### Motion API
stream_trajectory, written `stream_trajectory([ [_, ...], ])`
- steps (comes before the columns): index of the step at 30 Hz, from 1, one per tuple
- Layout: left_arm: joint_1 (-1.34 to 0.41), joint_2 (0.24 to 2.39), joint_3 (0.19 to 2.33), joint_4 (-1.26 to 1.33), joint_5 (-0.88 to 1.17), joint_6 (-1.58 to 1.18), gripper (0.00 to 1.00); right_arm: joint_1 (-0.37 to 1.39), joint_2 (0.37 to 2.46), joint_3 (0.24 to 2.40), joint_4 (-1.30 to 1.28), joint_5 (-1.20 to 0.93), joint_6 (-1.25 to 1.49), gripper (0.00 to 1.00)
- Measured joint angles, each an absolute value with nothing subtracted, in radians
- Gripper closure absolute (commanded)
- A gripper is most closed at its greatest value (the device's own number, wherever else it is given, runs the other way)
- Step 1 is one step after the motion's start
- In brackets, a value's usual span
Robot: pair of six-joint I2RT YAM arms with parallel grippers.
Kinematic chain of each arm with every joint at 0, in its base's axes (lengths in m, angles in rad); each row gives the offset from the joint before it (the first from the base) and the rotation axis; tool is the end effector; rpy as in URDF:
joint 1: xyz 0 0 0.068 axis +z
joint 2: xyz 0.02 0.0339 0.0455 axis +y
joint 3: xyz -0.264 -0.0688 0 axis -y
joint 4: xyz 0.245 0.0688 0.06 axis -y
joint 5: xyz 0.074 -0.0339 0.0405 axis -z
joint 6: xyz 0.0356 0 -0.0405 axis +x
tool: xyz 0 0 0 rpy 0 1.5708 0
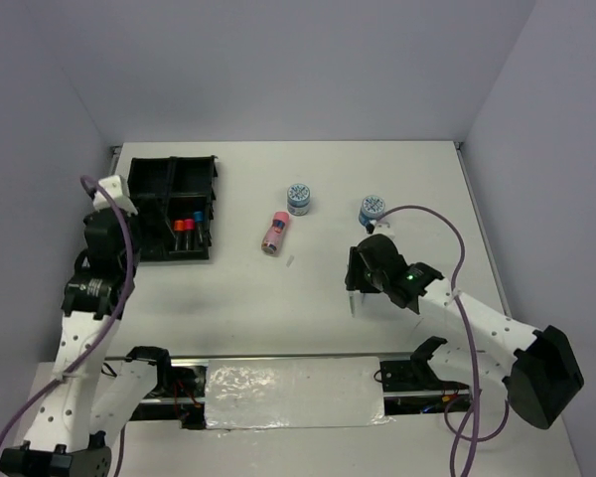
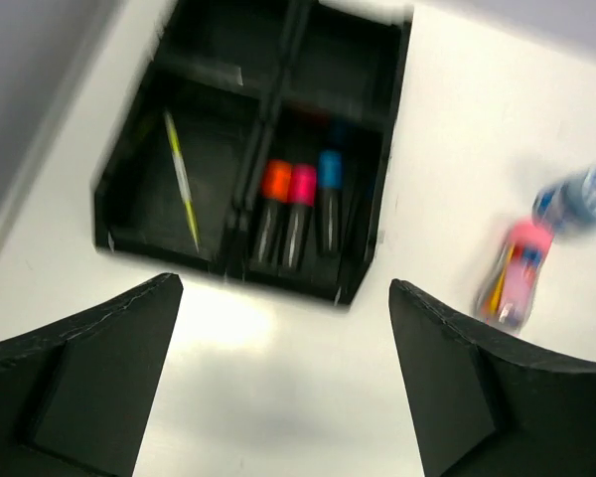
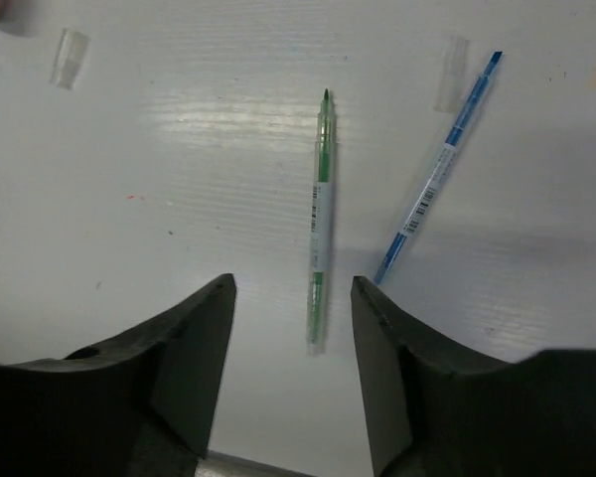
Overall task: Sort the stationery into containers
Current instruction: Place the pen in the storage box, then pick up the pen from the center of the board.
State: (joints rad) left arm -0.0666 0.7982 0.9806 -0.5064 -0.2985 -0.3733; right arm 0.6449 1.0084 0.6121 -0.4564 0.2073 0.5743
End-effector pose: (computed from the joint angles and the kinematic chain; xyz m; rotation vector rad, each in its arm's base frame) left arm 0.1685 -0.0007 0.3716 -0.4852 1.8163 -0.0189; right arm 0.1642 0.1144 0.2157 0.0090 2.4232 0.3138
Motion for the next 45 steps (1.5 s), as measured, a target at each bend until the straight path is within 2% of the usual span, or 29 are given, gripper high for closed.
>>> stream_trajectory([
  [4, -0.085, 0.728, 0.808, -0.540, -0.253, -0.372, 0.01, 0.643, 1.121, 0.615, -0.419, 0.205, 0.583, 0.48],
  [10, -0.141, 0.770, 0.795, -0.545, -0.229, -0.369, 0.02, 0.643, 1.317, 0.624, -0.392, 0.195, 0.579, 0.54],
  [15, -0.143, 0.782, 0.797, -0.542, -0.209, -0.368, 0.02, 0.643, 1.380, 0.646, -0.377, 0.187, 0.569, 0.64],
  [16, -0.143, 0.780, 0.797, -0.540, -0.204, -0.368, 0.02, 0.643, 1.395, 0.656, -0.372, 0.185, 0.565, 0.67],
  [17, -0.143, 0.777, 0.797, -0.538, -0.203, -0.368, 0.02, 0.643, 1.406, 0.663, -0.366, 0.184, 0.562, 0.78],
  [18, -0.143, 0.775, 0.797, -0.537, -0.200, -0.368, 0.02, 0.643, 1.418, 0.671, -0.354, 0.183, 0.556, 0.82],
  [19, -0.143, 0.774, 0.797, -0.534, -0.197, -0.368, 0.02, 0.643, 1.428, 0.676, -0.345, 0.181, 0.553, 0.96],
  [20, -0.143, 0.775, 0.797, -0.532, -0.194, -0.368, 0.02, 0.643, 1.434, 0.679, -0.339, 0.179, 0.548, 1.00],
  [26, -0.145, 0.809, 0.811, -0.524, -0.148, -0.375, 0.01, 0.644, 1.423, 0.676, -0.308, 0.135, 0.550, 1.00],
  [29, -0.196, 0.862, 0.858, -0.534, -0.143, -0.415, 0.01, 0.645, 1.300, 0.654, -0.323, 0.102, 0.553, 1.00],
  [31, -0.308, 0.926, 0.928, -0.541, -0.178, -0.458, 0.01, 0.636, 1.167, 0.655, -0.352, 0.112, 0.557, 1.00],
  [34, -0.511, 1.082, 1.071, -0.533, -0.236, -0.519, 0.01, 0.560, 0.981, 0.693, -0.414, 0.160, 0.561, 1.00],
  [38, -0.714, 1.356, 1.265, -0.460, -0.297, -0.612, 0.04, 0.396, 0.864, 0.733, -0.495, 0.257, 0.572, 1.00],
  [43, -0.861, 1.708, 1.473, -0.418, -0.330, -0.720, 0.09, 0.247, 0.762, 0.723, -0.601, 0.331, 0.587, 1.00],
  [45, -0.898, 1.831, 1.554, -0.415, -0.338, -0.758, 0.17, 0.225, 0.718, 0.717, -0.624, 0.347, 0.588, 1.00],
])
